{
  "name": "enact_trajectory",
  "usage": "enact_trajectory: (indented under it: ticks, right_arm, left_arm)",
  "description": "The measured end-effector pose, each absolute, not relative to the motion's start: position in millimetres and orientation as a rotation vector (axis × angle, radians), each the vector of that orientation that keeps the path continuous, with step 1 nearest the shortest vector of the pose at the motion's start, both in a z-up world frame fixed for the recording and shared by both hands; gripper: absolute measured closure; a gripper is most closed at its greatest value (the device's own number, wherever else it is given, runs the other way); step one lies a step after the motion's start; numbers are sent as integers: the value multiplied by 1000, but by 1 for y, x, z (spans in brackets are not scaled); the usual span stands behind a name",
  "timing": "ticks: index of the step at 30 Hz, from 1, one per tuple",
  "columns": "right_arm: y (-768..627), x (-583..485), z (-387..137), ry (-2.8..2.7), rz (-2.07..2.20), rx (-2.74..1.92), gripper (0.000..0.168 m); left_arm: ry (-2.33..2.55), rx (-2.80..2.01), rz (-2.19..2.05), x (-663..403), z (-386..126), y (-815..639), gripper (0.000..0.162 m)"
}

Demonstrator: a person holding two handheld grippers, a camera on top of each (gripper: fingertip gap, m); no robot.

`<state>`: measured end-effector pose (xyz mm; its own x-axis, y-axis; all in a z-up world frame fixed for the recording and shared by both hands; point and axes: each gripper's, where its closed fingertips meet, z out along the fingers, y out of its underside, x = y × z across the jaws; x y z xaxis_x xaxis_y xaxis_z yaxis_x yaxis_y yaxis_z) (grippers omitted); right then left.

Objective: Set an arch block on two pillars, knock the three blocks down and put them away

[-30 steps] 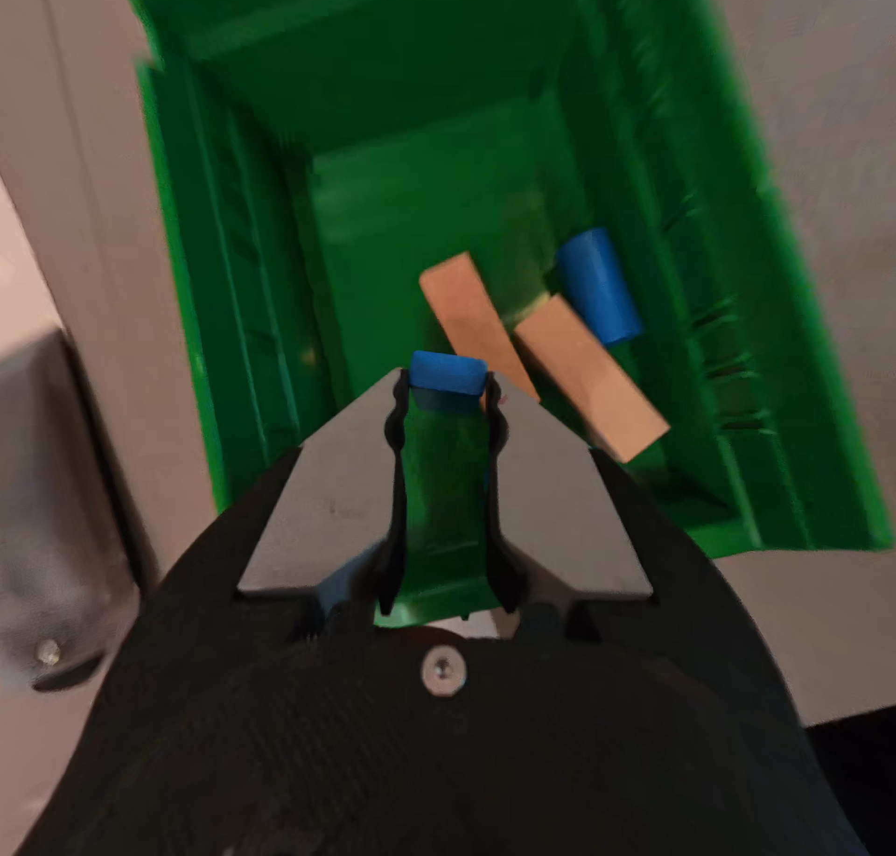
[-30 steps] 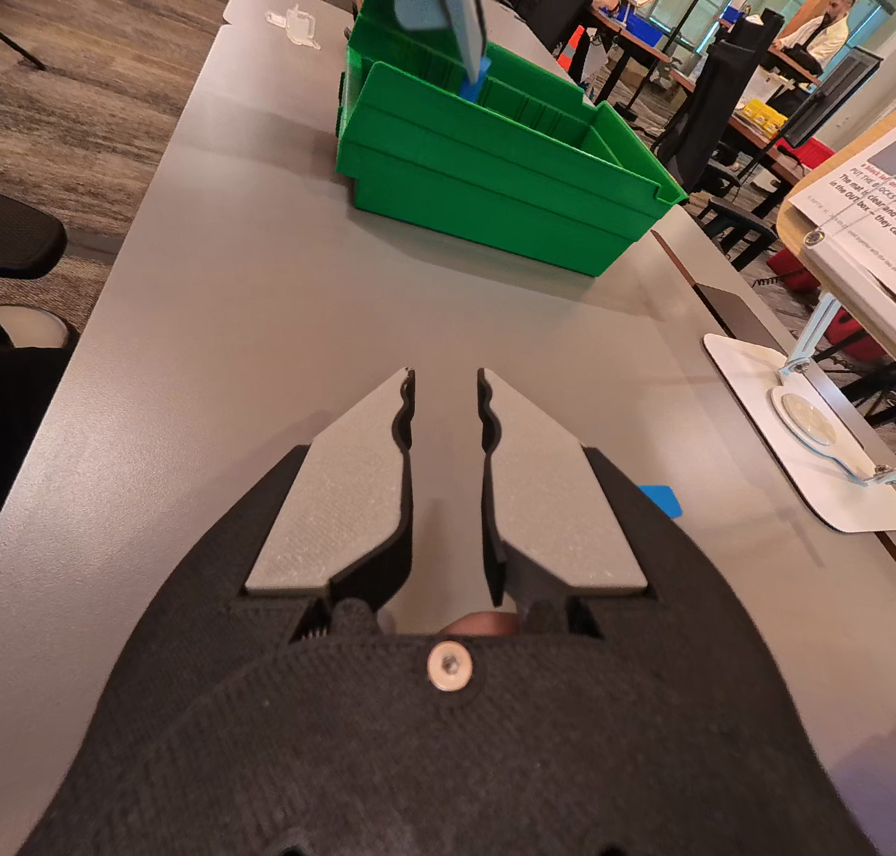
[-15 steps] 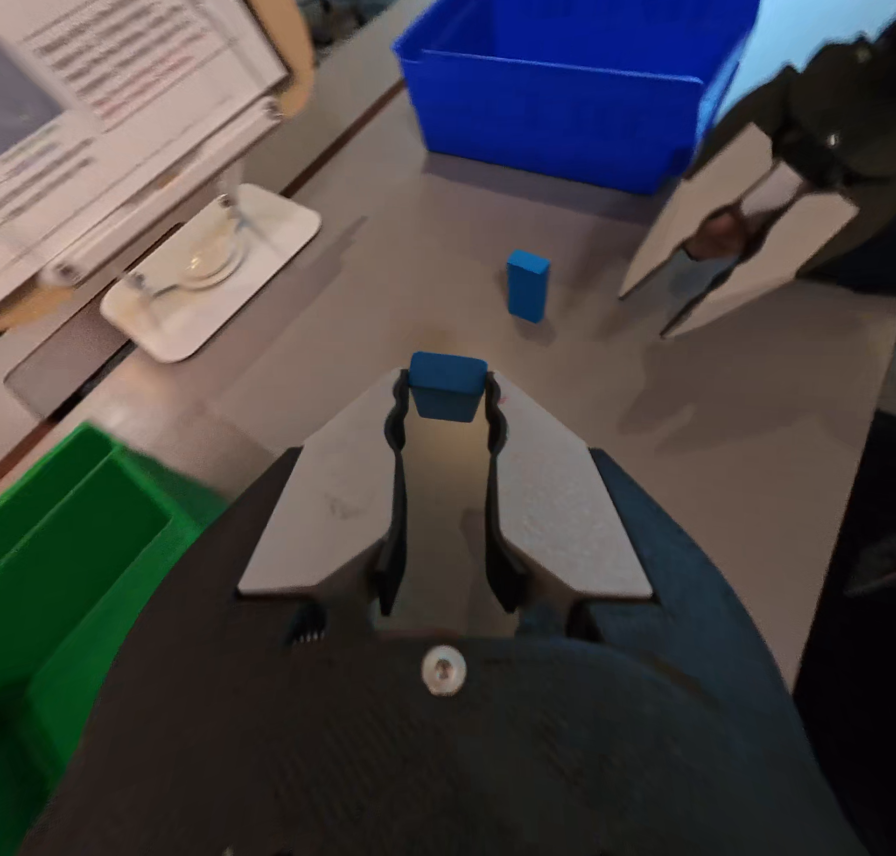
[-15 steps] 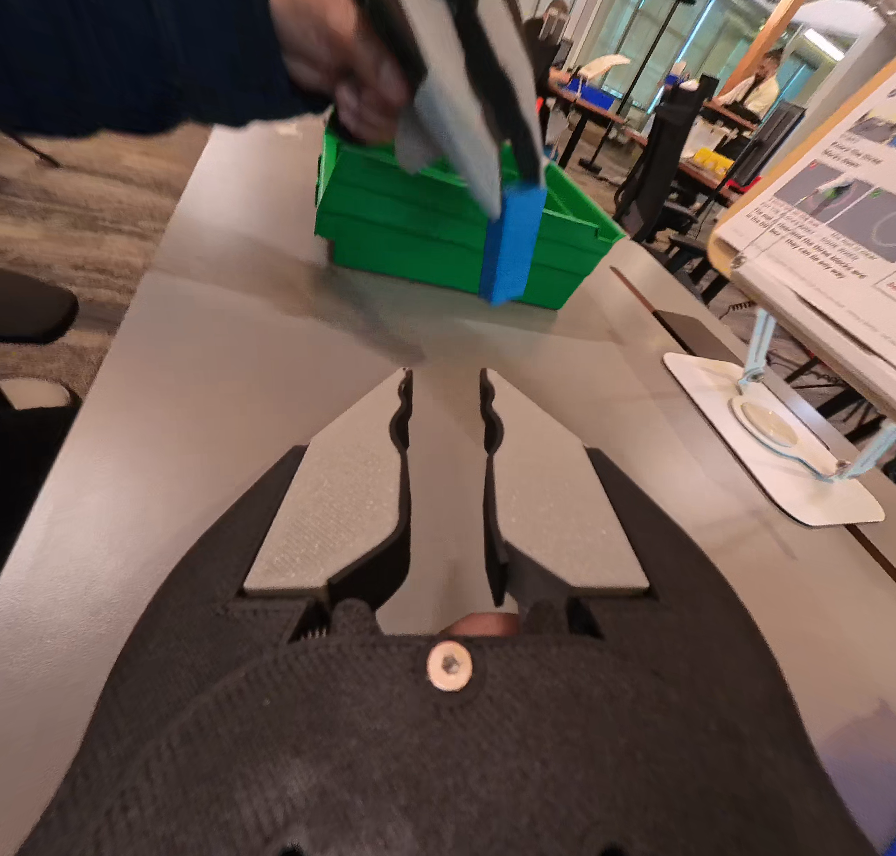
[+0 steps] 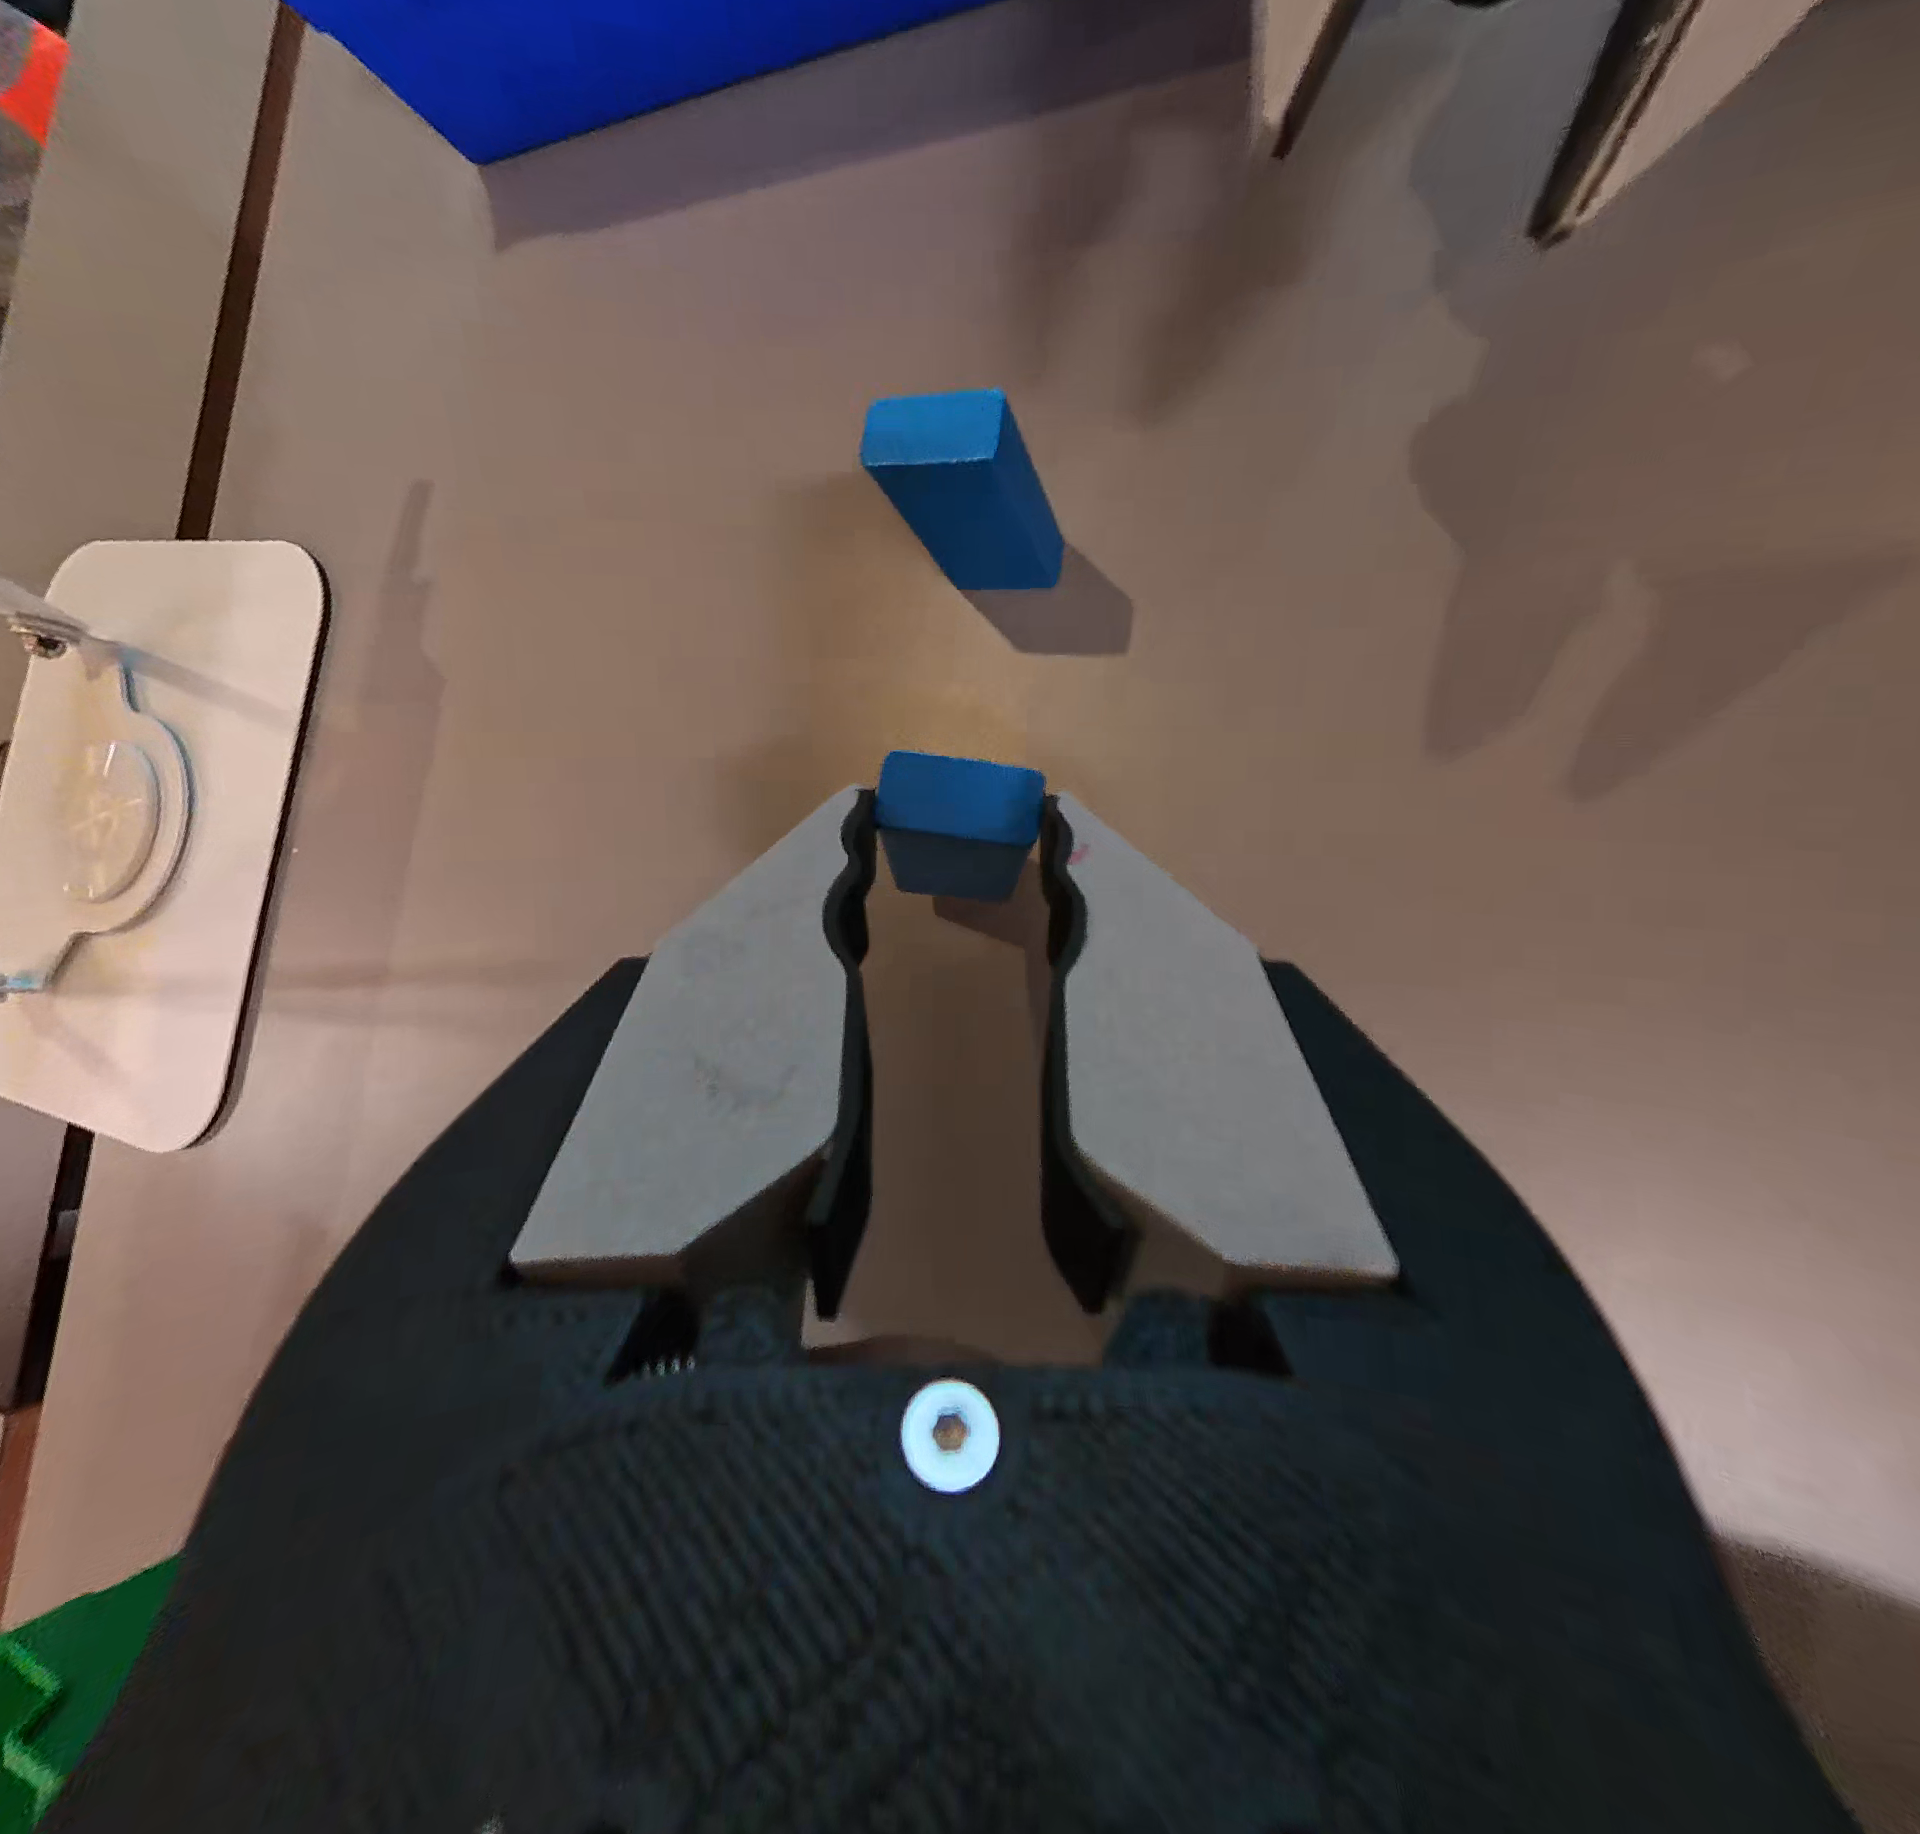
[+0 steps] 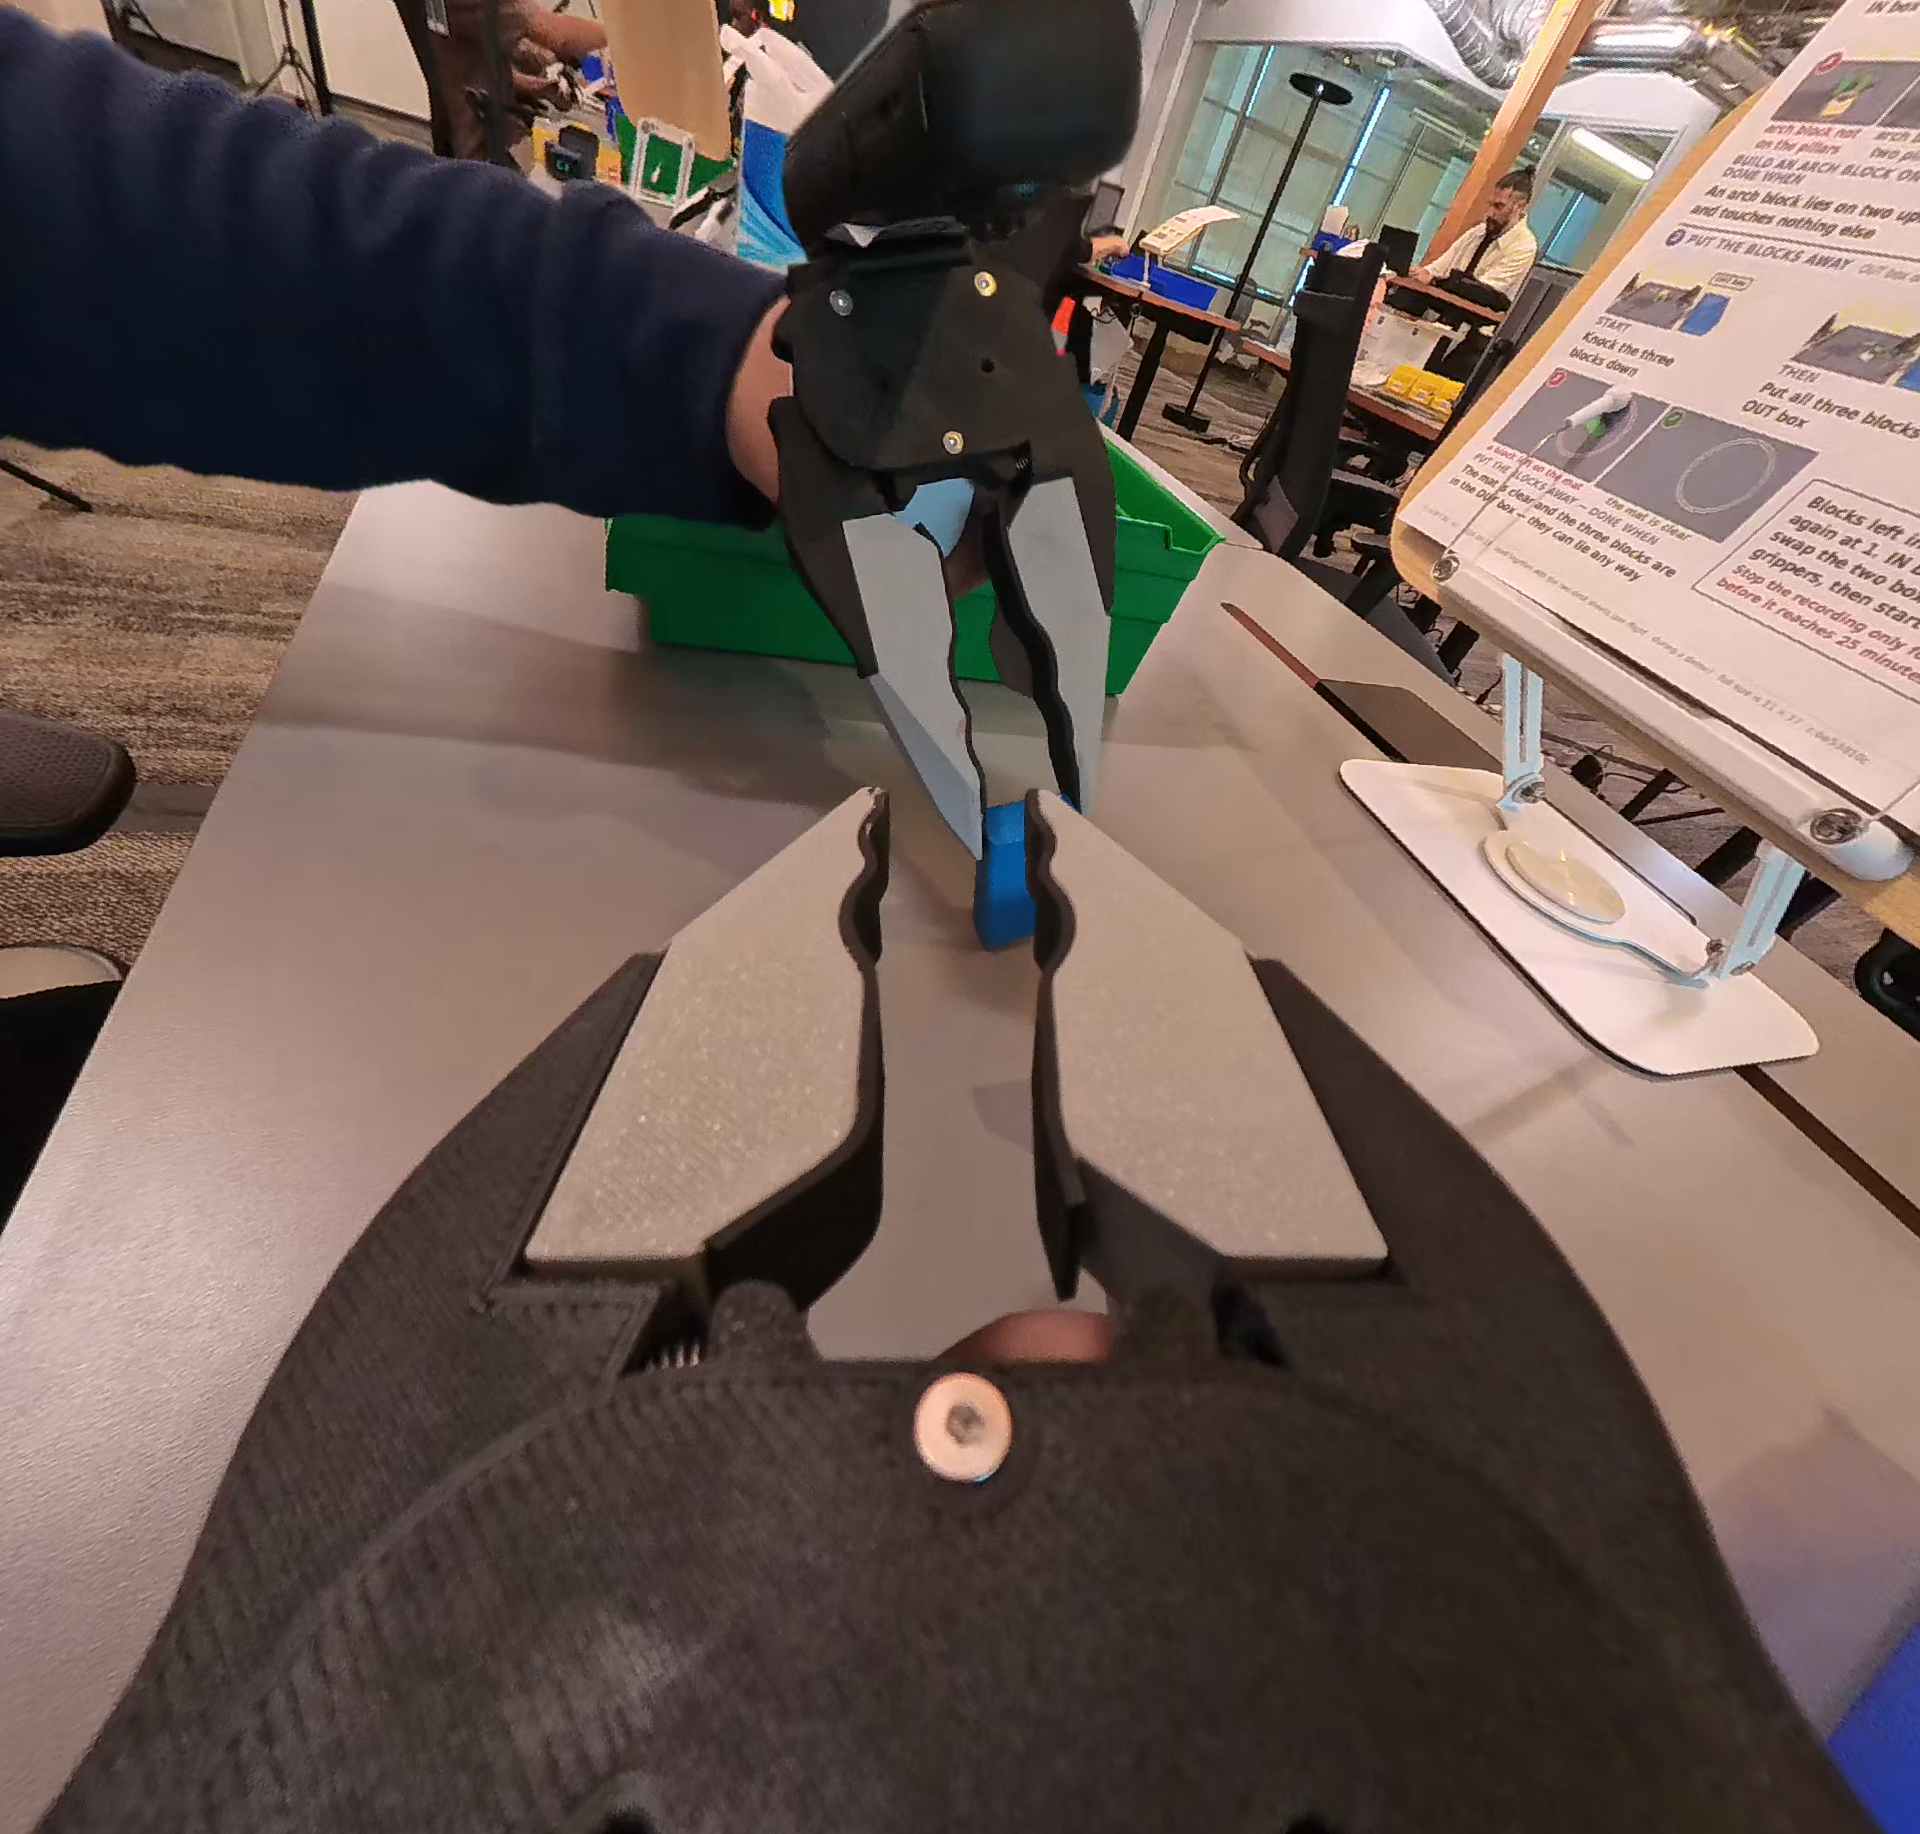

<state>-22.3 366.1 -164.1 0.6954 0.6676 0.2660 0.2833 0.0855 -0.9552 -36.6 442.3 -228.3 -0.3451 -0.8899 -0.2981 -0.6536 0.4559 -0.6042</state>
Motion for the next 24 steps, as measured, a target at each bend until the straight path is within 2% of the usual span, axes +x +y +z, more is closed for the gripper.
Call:
enact_trajectory:
  ticks: [1,14,24]
  right_arm:
    - [366,-22,-164,-822,340,-1503,145]
    - [366,-25,-166,-837,335,-1508,145]
    - [365,-24,-164,-835,337,-1500,146]
  left_arm:
    - [2120,-1279,-510,-37,-230,444,133]
    - [2028,-1350,-701,-37,-224,446,133]
    - [2052,-1390,-685,-39,-232,449,133]
